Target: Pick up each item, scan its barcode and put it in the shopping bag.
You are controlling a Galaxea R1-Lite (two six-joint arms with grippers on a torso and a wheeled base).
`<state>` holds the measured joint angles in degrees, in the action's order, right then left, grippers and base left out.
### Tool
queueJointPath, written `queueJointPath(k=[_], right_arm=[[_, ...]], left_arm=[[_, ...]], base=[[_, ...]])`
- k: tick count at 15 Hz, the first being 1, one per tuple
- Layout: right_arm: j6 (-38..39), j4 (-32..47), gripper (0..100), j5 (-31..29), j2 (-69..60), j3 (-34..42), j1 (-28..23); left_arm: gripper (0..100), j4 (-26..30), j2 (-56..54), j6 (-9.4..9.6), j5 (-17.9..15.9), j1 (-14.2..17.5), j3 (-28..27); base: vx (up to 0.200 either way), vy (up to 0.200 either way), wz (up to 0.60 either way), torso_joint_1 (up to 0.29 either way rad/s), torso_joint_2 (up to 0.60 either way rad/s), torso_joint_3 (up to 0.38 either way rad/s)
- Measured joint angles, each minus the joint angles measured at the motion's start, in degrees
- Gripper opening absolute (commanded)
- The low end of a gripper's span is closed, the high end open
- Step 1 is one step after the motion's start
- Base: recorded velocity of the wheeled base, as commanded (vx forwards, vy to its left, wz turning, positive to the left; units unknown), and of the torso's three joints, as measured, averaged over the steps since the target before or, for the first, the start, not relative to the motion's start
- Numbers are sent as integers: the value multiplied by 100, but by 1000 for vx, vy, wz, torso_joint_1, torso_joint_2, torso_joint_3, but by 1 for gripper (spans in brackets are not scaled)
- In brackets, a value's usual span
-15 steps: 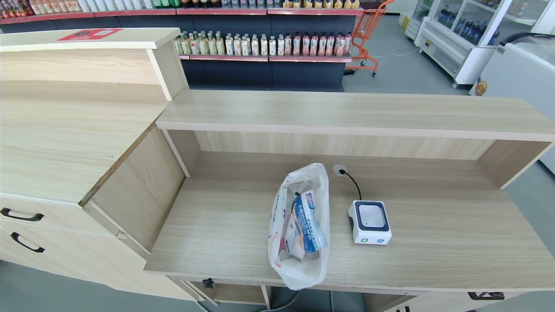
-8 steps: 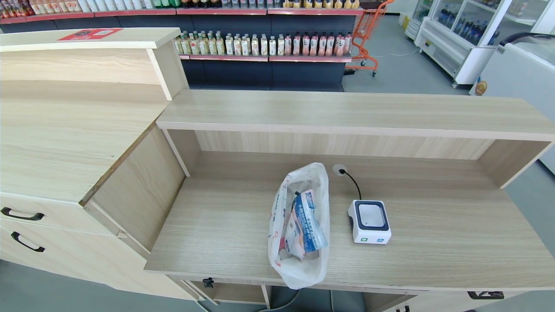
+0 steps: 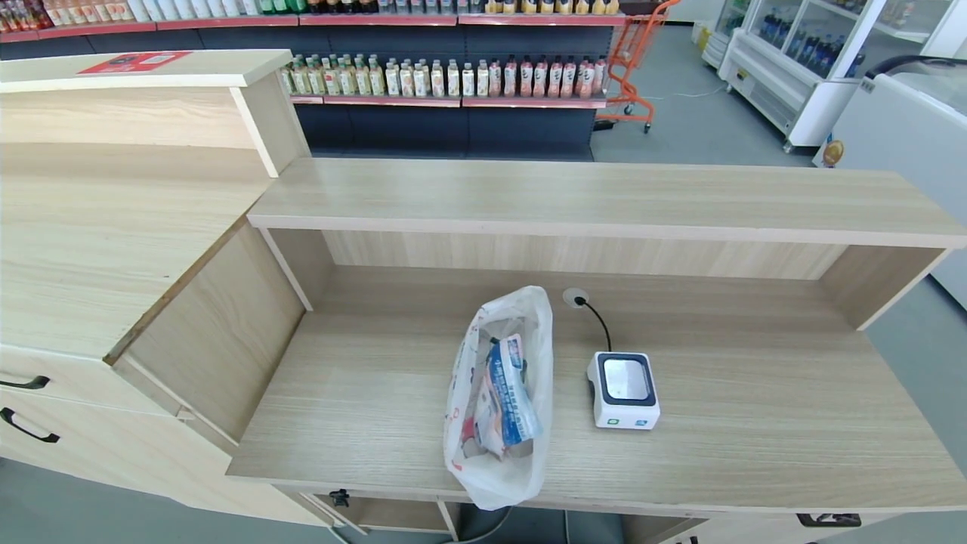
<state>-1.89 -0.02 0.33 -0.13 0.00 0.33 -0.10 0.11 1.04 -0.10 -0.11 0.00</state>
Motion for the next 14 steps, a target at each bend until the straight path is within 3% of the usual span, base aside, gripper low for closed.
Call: queueJointPath(k=[6,11,14], right_arm=[[-2,2,100,0,2,0,2],[-7,2,100,0,2,0,0],[-10,2,100,0,4,0,2]], left_arm=[[100,2,0,104,-9,0,0],[100,5,0,-33,5,-5,0],[100,2,0,-15,0,-5,0]], base=[[0,-200,0,-1,1,2],[0,0,0,0,0,0],[200,0,0,-1,-1,4]])
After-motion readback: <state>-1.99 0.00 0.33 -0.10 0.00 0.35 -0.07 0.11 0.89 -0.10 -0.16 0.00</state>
